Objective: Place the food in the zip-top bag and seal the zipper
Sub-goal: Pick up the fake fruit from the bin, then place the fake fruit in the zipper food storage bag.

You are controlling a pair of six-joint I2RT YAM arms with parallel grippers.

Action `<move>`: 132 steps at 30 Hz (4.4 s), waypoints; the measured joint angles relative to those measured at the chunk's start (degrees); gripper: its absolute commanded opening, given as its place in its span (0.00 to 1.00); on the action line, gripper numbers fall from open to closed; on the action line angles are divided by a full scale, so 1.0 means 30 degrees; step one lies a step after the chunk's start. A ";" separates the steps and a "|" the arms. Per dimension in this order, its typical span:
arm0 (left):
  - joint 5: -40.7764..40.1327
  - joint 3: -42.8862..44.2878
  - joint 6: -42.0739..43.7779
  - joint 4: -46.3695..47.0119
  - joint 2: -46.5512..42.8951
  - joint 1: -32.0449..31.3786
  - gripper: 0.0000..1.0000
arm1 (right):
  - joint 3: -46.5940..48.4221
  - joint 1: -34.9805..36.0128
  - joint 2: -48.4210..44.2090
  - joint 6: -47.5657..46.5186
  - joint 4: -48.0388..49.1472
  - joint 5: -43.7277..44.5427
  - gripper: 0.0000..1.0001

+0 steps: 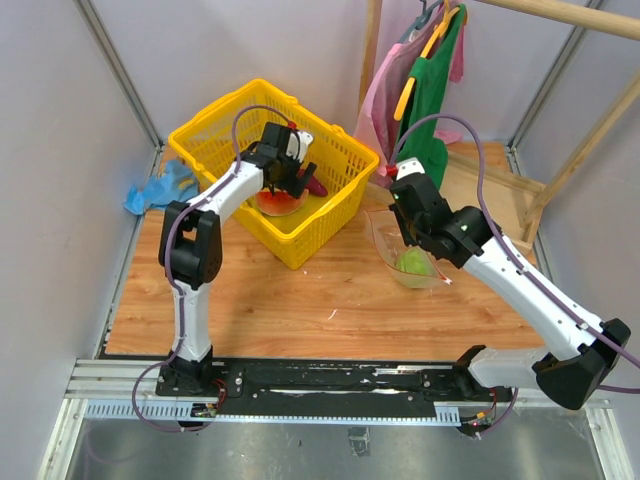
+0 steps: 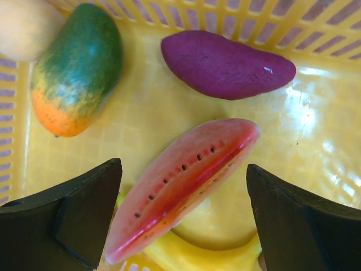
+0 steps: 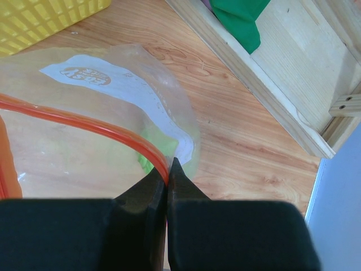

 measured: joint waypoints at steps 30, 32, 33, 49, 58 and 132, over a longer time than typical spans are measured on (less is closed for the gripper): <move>0.2339 0.1916 0.4707 -0.2594 0.3927 0.0000 0.38 | -0.0204 0.0000 -0.0219 -0.0291 0.0044 -0.0073 0.01; 0.2331 0.1916 0.4532 -0.2557 0.3927 0.0000 0.31 | -0.0204 0.0000 -0.0299 -0.0291 0.0044 -0.0073 0.01; 0.2324 0.1916 0.4444 -0.2535 0.3905 0.0000 0.26 | -0.0204 0.0000 -0.0350 -0.0291 0.0036 -0.0066 0.01; 0.2339 0.1574 0.0831 -0.1705 0.0860 0.0000 0.00 | -0.0204 0.0000 -0.0459 0.0160 -0.0029 0.0532 0.01; 0.1880 0.1545 -0.2463 -0.0758 -0.1268 0.0000 0.00 | -0.0197 0.0000 -0.0459 0.0933 -0.0138 0.0874 0.01; 1.1752 -1.7289 -1.1548 3.2334 -1.1650 -0.9224 0.00 | -0.0612 -0.1282 -0.1413 0.3810 0.2259 -0.7490 0.01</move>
